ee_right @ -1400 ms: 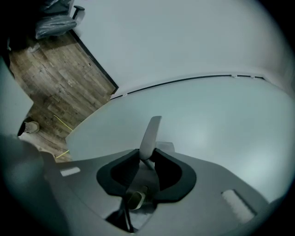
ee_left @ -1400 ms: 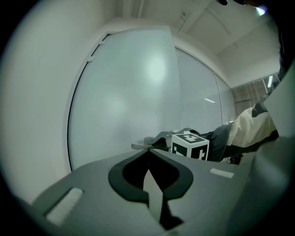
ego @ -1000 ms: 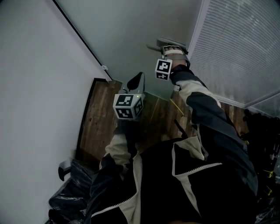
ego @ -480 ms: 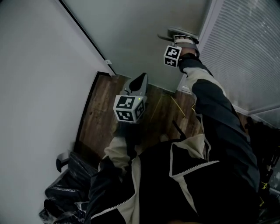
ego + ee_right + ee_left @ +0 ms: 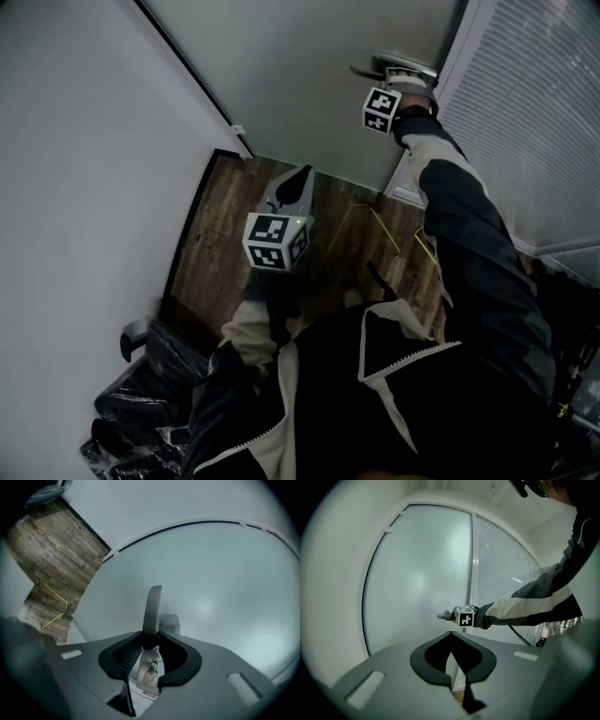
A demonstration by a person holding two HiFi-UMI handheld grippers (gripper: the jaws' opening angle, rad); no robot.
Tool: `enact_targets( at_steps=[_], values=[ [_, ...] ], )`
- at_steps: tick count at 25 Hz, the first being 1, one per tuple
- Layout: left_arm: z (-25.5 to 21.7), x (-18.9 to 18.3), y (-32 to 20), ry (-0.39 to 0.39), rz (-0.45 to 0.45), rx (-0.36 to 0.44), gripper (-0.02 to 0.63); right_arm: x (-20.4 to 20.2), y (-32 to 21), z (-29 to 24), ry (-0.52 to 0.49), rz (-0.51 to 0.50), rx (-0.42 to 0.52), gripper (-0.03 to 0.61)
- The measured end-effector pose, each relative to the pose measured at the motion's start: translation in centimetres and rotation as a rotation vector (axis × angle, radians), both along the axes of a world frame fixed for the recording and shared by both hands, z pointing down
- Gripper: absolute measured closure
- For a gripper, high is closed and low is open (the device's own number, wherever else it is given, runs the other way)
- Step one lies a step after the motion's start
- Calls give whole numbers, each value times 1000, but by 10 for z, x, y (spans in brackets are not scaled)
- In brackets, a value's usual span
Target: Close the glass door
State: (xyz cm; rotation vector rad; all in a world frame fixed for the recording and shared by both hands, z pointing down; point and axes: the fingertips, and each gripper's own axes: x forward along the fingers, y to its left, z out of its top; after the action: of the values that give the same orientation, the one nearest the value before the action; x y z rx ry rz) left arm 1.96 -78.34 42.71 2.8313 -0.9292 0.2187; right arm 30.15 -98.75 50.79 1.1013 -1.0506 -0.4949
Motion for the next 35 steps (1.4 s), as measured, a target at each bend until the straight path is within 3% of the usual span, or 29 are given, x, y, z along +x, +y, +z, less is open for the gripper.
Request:
enact_targets(
  at_steps=[11, 14, 18, 20, 24, 29, 32, 35],
  values=[
    [3, -2, -1, -13, -16, -11, 611, 5, -4, -1, -9, -3, 9, 470],
    [6, -6, 1, -14, -19, -12, 611, 0, 2, 8, -64, -1, -21, 372],
    [6, -10, 1, -7, -24, -13, 611, -14, 15, -8, -176, -8, 62, 371],
    [4, -14, 1, -2, -28, -8, 611, -33, 29, -22, -294, -17, 136, 364],
    [3, -15, 2, 20, -18, -6, 611, -76, 76, -50, -663, -15, 288, 369],
    [-3, -11, 3, 49, 2, 8, 611, -143, 145, -75, -1167, -41, 427, 491],
    [-8, -13, 7, 65, 5, 16, 611, -175, 181, -87, -1327, -50, 480, 553],
    [-13, -23, 9, 92, -1, 12, 611, -199, 205, -91, -1360, -45, 495, 573]
  ],
)
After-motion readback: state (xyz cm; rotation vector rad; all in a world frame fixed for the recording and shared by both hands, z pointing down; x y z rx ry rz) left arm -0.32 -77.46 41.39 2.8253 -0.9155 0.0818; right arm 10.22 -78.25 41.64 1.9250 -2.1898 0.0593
